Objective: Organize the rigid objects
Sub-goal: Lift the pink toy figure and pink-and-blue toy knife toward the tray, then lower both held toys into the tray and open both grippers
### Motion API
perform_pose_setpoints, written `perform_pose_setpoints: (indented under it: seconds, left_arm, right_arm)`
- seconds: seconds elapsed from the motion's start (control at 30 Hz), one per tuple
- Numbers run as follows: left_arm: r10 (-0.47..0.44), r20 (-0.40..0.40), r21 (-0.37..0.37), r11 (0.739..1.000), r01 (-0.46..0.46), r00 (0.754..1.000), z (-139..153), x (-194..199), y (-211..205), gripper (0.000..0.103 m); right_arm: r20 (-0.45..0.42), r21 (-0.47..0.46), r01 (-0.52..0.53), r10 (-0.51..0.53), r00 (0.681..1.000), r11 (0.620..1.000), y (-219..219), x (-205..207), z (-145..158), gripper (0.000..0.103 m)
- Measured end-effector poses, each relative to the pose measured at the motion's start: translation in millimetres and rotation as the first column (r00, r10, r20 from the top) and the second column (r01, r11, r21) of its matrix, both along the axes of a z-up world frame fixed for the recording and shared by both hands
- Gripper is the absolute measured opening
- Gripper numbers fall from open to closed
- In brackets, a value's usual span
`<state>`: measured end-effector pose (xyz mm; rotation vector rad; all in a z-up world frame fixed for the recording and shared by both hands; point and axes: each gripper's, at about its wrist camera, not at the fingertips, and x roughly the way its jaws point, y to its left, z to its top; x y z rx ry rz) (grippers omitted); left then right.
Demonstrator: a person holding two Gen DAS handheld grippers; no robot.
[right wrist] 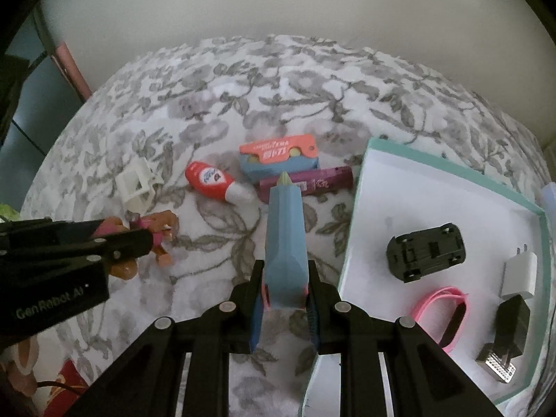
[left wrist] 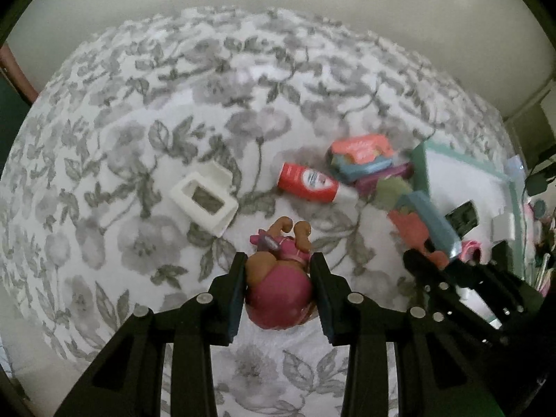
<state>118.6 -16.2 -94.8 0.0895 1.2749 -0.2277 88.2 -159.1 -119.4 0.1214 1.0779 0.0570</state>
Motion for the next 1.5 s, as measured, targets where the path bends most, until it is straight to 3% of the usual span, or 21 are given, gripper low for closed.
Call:
perform_pose_setpoints:
  seconds: [0.37, 0.63, 0.8, 1.0, 1.3, 1.5]
  left_arm:
    - [-0.004, 0.151, -0.099, 0.995, 0.019, 0.989, 55.7, -10.9, -15.5, 0.038]
    - [-0.032, 0.210, -0.106, 0.993, 0.056, 0.977, 74.9, -23.9, -36.9, 0.038]
    - [-0.042, 0.222, -0.126, 0.989, 0.072, 0.974, 78.9, -31.5, -56.0, 0.038]
    - [-0.100, 0.201, -0.179, 0.974, 0.137, 0.974, 76.0, -42.5, -94.9, 0.038]
    - [-0.183, 0.170, -0.162, 0.964, 0.211, 0.968, 56.8, -61.6, -149.5, 0.038]
    - [-0.219, 0.129, -0.126, 0.964, 0.235, 0.967, 31.2, -64.8, -177.3, 0.038]
  right_arm:
    - [0.103, 0.115, 0.079, -0.091, 0.990, 0.990, -41.5, -13.5, 43.4, 0.022]
    - [0.184, 0.160, 0.141, -0.170, 0.968, 0.977, -78.3, -31.1, 76.9, 0.022]
    - [0.232, 0.149, 0.217, -0.247, 0.941, 0.965, -110.6, -46.5, 95.6, 0.022]
    - [0.269, 0.068, 0.392, -0.395, 0.878, 0.918, -163.3, -71.8, 111.0, 0.022]
    - [0.211, 0.007, 0.563, -0.552, 0.807, 0.826, -226.1, -96.9, 97.0, 0.022]
    - [0.109, -0.068, 0.555, -0.547, 0.830, 0.829, -235.3, -88.3, 60.4, 0.022]
